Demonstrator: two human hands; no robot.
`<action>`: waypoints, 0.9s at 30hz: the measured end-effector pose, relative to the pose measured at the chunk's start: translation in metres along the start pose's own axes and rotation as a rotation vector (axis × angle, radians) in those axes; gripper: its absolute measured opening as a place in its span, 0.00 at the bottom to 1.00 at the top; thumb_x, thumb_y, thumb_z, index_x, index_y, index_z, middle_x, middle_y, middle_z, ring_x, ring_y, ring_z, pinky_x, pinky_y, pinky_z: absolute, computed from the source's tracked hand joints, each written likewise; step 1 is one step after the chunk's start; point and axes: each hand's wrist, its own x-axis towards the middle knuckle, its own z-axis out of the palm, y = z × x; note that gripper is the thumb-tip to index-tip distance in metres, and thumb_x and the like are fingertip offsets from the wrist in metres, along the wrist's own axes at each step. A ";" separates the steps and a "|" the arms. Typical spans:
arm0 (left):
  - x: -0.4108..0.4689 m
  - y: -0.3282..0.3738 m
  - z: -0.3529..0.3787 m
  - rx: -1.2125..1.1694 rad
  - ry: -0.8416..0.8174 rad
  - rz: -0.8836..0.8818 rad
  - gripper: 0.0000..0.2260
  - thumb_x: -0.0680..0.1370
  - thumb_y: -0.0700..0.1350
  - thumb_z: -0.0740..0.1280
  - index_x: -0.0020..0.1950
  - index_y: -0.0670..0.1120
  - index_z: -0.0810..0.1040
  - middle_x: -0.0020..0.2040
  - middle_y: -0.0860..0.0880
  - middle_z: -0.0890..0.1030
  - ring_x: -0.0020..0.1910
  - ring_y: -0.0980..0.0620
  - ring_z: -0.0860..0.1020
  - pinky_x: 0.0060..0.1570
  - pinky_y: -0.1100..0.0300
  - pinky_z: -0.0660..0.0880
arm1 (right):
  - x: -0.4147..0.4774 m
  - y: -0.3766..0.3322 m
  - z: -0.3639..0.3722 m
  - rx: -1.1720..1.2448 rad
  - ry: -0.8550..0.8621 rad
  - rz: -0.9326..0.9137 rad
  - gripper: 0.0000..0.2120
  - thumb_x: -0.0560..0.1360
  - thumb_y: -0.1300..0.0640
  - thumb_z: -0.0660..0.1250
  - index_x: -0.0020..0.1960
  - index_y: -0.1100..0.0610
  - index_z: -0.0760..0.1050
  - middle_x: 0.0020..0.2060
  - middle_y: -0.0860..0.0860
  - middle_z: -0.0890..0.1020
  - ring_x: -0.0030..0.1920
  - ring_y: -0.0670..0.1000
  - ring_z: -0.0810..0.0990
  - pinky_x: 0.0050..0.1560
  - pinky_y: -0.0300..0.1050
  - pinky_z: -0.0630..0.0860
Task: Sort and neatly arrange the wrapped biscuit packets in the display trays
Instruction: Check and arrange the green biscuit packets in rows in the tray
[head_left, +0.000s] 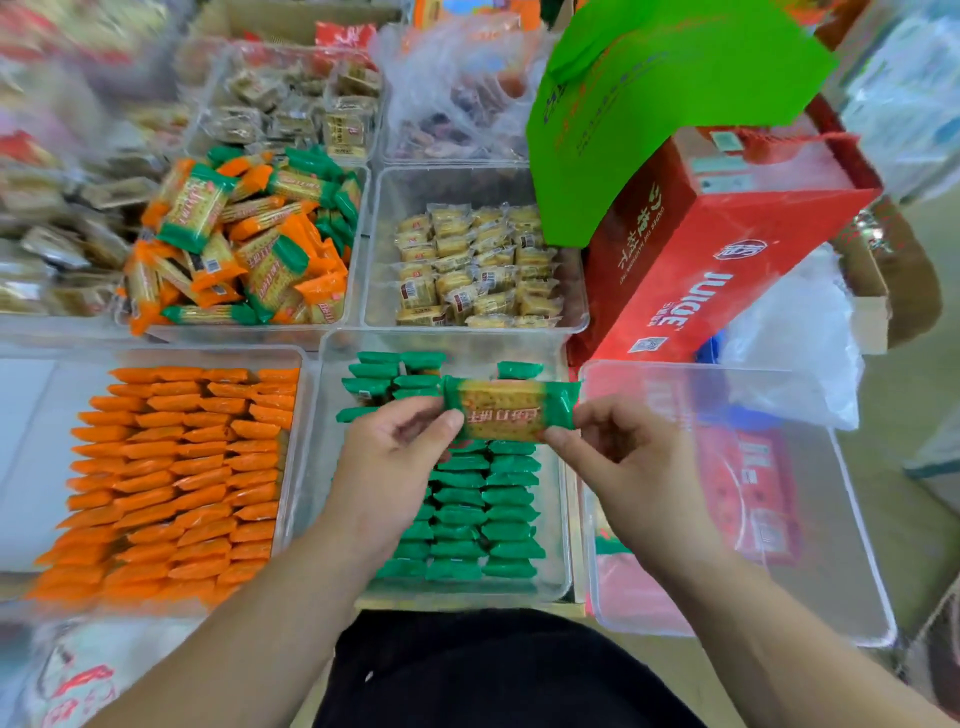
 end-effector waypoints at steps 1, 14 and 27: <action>-0.008 0.003 0.000 -0.010 0.031 0.003 0.06 0.78 0.40 0.71 0.48 0.51 0.83 0.42 0.58 0.86 0.43 0.60 0.83 0.43 0.69 0.77 | -0.006 0.002 -0.004 0.015 -0.009 0.008 0.08 0.70 0.54 0.79 0.42 0.52 0.80 0.32 0.45 0.78 0.32 0.47 0.74 0.35 0.40 0.71; -0.098 0.014 0.014 -0.176 -0.043 -0.067 0.04 0.69 0.43 0.74 0.43 0.45 0.85 0.52 0.40 0.84 0.56 0.34 0.79 0.52 0.45 0.78 | -0.072 0.008 -0.056 0.415 -0.254 0.123 0.17 0.64 0.60 0.78 0.49 0.63 0.78 0.47 0.58 0.86 0.48 0.60 0.85 0.49 0.44 0.81; -0.130 0.021 0.012 -0.383 -0.144 -0.191 0.02 0.67 0.39 0.74 0.37 0.44 0.83 0.51 0.37 0.77 0.49 0.39 0.71 0.43 0.51 0.73 | -0.083 0.019 -0.066 0.705 -0.337 0.311 0.19 0.59 0.43 0.84 0.34 0.52 0.78 0.31 0.54 0.78 0.31 0.49 0.74 0.37 0.43 0.73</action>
